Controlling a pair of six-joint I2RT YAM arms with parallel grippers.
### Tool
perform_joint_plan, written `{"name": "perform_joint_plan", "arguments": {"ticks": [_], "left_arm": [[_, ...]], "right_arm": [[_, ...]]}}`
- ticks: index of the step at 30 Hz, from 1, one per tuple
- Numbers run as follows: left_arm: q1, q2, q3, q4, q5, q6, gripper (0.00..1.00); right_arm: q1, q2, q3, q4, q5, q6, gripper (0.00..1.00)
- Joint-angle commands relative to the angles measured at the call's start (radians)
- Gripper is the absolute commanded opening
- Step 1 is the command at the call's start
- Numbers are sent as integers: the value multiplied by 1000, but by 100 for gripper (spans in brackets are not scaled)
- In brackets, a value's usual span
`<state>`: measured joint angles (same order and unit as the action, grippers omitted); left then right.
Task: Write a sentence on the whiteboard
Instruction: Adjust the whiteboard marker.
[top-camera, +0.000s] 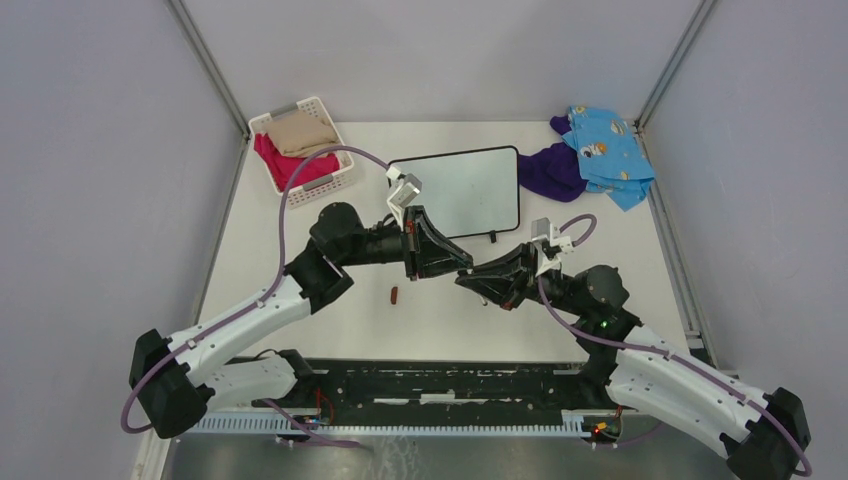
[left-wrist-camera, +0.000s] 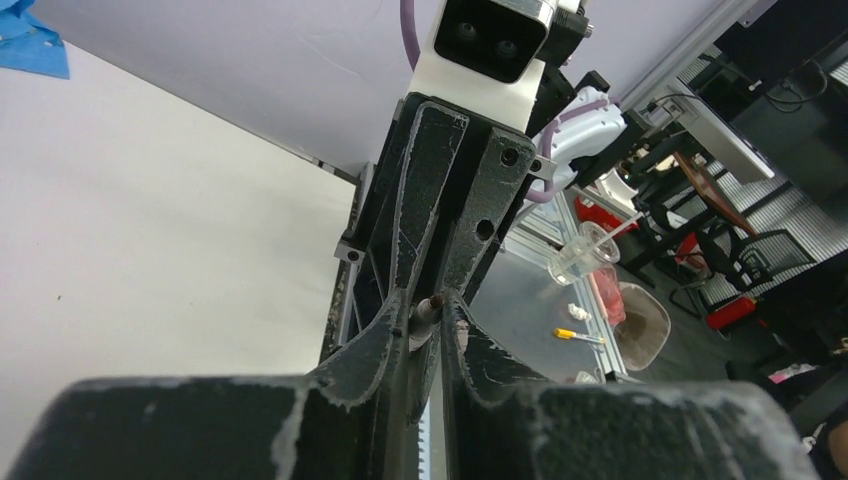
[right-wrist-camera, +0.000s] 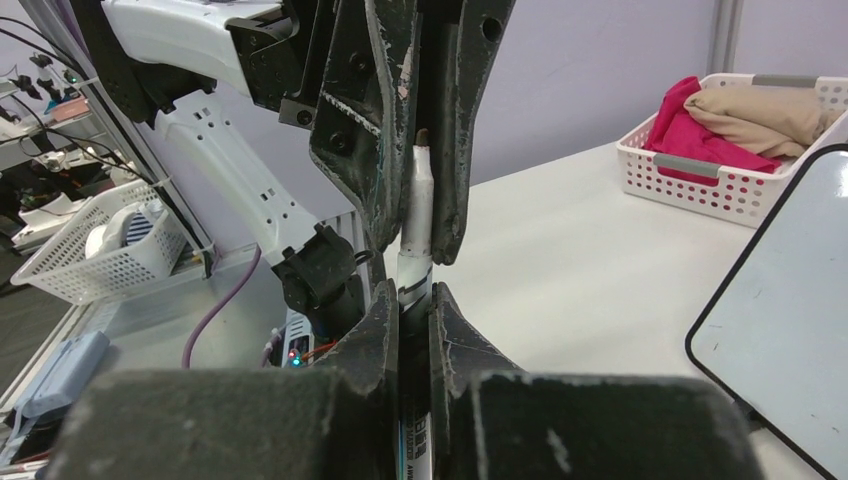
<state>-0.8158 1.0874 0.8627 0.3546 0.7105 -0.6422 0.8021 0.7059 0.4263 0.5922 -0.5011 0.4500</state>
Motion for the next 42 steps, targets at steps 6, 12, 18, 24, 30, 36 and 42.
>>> {"name": "perform_joint_plan", "arguments": {"ticks": [6,12,18,24,30,36,42], "left_arm": [[-6,3,1,41,7,-27,2],[-5,-58,-14,16,-164,-35,2],[-6,-145,-132,241,-392,-222,2],[-6,-189,-149,377,-494,-289,2],[-6,-210,-146,390,-494,-289,2],[-6,-203,-175,439,-801,-462,2],[-9,-188,-161,408,-838,-468,2]], "right_arm": [[-1,1,52,20,-14,1,0],[-1,-60,33,-7,77,-2,59],[0,-109,-54,176,241,116,73],[0,-85,-81,334,360,222,73],[0,-9,-54,459,394,353,73],[0,99,-12,573,384,496,71],[0,148,24,608,393,526,66]]}}
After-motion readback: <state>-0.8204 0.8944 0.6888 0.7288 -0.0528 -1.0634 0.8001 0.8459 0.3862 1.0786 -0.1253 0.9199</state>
